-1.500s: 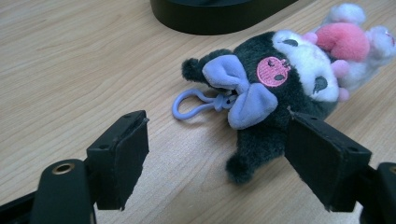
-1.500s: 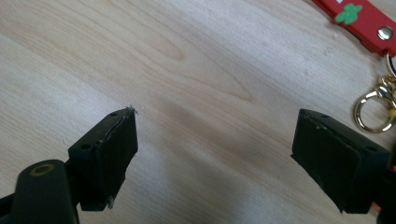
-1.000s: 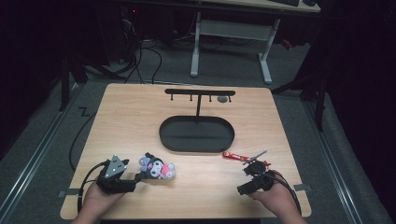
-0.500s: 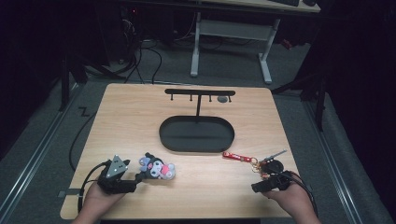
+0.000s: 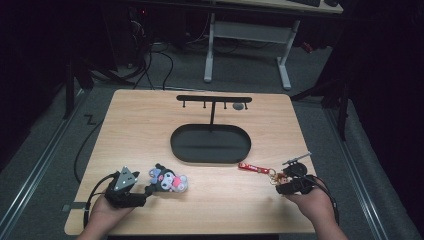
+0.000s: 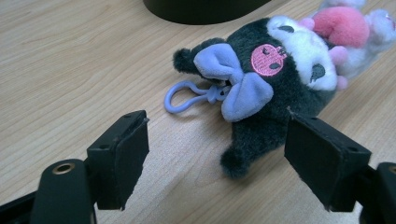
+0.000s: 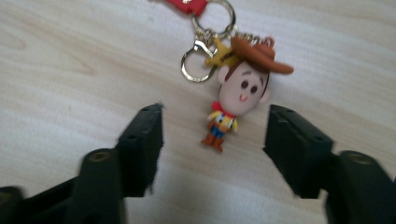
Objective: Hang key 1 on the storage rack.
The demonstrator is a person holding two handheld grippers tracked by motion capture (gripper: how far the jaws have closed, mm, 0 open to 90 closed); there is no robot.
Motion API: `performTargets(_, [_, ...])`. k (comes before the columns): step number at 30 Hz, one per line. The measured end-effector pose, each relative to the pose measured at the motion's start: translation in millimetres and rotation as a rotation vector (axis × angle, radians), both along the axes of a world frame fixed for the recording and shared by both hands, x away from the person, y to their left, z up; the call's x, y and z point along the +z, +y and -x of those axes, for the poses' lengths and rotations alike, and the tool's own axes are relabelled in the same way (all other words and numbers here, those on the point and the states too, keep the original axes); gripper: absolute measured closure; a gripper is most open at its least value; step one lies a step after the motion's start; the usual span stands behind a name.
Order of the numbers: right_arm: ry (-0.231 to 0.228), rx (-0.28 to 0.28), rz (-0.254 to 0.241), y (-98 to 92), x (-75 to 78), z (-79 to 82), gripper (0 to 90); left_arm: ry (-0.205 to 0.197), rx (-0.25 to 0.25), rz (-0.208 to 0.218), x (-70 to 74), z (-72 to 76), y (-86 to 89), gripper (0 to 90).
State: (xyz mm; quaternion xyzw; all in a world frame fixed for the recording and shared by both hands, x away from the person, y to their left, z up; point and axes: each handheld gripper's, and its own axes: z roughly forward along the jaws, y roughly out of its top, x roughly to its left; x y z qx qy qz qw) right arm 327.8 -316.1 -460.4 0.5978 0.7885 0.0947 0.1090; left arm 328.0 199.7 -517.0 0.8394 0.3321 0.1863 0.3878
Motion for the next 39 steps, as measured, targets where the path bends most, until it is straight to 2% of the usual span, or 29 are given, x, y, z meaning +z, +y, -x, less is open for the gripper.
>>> performTargets(2, [-0.008, -0.014, 0.011, 0.3, -1.1, -4.3, 44.9, 0.002, -0.001, 0.000, 0.0, 0.1, 0.3, 22.2])
performTargets(8, [0.011, -0.033, 0.031, 1.3, -8.8, -14.8, 44.5, 0.003, -0.004, -0.001, 0.0, 0.5, 1.0, 22.4])
performTargets(19, [0.047, -0.074, 0.010, -1.7, -20.5, -22.4, 43.1, 0.007, -0.015, -0.008, -0.8, 0.9, 0.3, 22.8])
performTargets(28, [0.044, -0.083, 0.010, -4.3, -27.5, -25.8, 44.1, 0.007, -0.018, -0.010, -1.3, 0.7, -0.1, 22.9])
performTargets(29, [0.055, -0.081, 0.017, -4.4, -27.3, -26.5, 44.7, 0.007, -0.018, -0.010, -1.2, 0.8, -0.1, 22.9])
performTargets(34, [0.046, -0.087, 0.023, -5.9, -29.4, -28.3, 49.9, 0.007, -0.018, -0.011, -1.2, 0.8, 0.5, 23.0])
performTargets(39, [0.030, -0.097, 0.000, -10.3, -29.6, -27.2, 60.0, 0.006, -0.015, -0.008, -1.0, 0.6, 1.1, 23.1])
